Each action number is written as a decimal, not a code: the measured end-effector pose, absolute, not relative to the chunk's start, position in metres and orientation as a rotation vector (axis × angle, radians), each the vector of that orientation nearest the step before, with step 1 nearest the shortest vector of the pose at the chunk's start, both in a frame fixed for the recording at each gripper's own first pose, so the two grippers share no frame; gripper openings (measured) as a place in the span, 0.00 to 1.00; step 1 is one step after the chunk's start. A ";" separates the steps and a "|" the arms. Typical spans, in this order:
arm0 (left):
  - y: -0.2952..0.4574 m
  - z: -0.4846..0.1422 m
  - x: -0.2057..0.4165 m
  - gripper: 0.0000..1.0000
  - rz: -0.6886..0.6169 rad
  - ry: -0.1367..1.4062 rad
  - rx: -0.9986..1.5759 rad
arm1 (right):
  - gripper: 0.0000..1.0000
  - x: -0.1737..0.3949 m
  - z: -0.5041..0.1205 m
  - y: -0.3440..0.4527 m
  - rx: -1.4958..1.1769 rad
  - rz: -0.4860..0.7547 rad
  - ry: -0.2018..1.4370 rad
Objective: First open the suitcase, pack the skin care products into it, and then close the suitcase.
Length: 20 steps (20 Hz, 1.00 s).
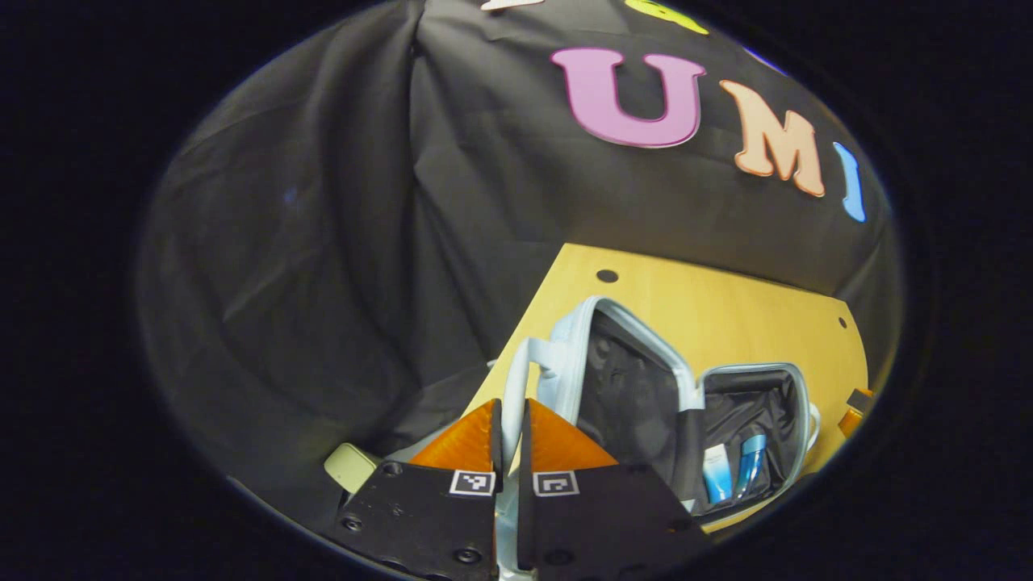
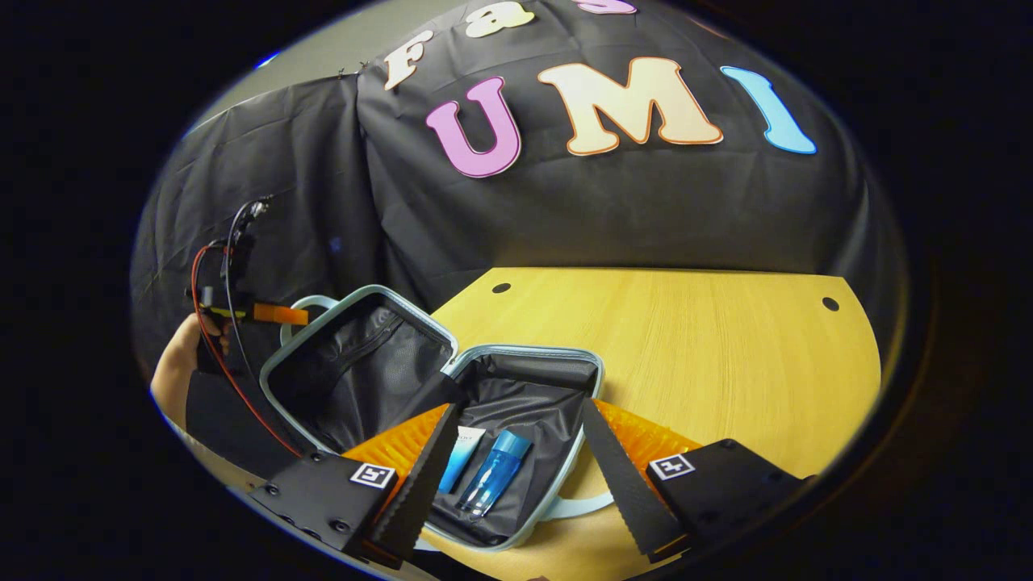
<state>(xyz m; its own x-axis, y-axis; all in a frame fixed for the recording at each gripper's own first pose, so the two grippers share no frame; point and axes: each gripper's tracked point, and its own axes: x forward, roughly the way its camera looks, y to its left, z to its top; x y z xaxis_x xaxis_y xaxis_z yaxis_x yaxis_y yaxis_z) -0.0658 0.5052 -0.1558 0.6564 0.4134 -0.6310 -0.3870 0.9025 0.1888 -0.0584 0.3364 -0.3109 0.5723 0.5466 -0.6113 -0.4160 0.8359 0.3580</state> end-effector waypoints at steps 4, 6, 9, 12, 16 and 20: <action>0.448 -0.124 -0.055 0.02 0.397 0.665 0.056 | 0.98 -0.055 -0.296 0.308 0.194 0.569 0.756; 0.418 -0.113 -0.049 0.02 0.353 0.644 0.054 | 0.98 -0.055 -0.291 0.295 0.195 0.565 0.744; 0.365 -0.098 -0.031 0.03 0.265 0.605 0.050 | 0.98 -0.055 -0.287 0.275 0.199 0.556 0.731; 0.306 -0.097 -0.017 0.02 0.137 0.577 0.045 | 0.98 -0.058 -0.282 0.252 0.201 0.535 0.722; 0.229 -0.111 0.001 0.03 -0.024 0.584 -0.015 | 0.98 -0.061 -0.274 0.220 0.208 0.491 0.700; 0.163 -0.138 0.011 0.04 -0.165 0.640 -0.069 | 0.98 -0.060 -0.272 0.185 0.205 0.438 0.694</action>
<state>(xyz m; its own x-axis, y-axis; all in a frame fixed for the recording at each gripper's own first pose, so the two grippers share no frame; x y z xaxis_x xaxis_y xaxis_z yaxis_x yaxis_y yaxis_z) 0.0113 0.1626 -0.1384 0.7897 -0.1748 -0.5881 0.1323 0.9845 -0.1150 -0.0603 0.1847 -0.2718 0.6832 0.4541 -0.5719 -0.3204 0.8901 0.3241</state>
